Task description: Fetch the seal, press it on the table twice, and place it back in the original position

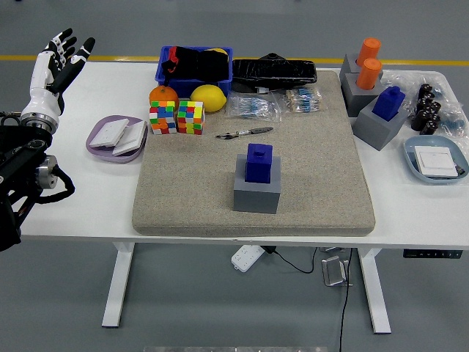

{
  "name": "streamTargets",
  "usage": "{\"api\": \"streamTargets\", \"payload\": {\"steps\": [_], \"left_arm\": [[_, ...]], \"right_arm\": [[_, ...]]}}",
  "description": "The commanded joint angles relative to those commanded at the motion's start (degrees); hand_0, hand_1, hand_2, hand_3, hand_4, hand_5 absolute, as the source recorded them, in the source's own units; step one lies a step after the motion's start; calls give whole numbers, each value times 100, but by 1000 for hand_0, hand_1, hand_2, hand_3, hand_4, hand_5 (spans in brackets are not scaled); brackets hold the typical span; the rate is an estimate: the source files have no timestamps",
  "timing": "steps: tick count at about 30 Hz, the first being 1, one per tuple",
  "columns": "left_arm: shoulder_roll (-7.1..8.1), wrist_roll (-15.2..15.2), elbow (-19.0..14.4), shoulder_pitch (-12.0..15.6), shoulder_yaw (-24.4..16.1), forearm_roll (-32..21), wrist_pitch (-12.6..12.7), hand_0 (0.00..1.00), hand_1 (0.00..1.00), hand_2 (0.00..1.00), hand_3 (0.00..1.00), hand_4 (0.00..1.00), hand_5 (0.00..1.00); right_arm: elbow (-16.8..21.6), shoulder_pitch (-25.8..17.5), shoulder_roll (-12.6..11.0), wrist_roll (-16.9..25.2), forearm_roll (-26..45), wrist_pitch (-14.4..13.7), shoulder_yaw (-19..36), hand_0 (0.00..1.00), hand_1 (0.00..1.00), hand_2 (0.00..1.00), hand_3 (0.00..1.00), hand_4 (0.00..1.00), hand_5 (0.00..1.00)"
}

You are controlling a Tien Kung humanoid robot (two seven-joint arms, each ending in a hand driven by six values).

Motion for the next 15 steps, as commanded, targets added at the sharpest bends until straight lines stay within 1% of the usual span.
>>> {"api": "streamTargets", "payload": {"steps": [15], "left_arm": [[-9, -6, -7, 7, 7, -13, -6, 957, 955, 934, 929, 922, 594]], "right_arm": [[6, -14, 17, -1, -18, -1, 41, 903, 753, 757, 765, 869, 551]]}}
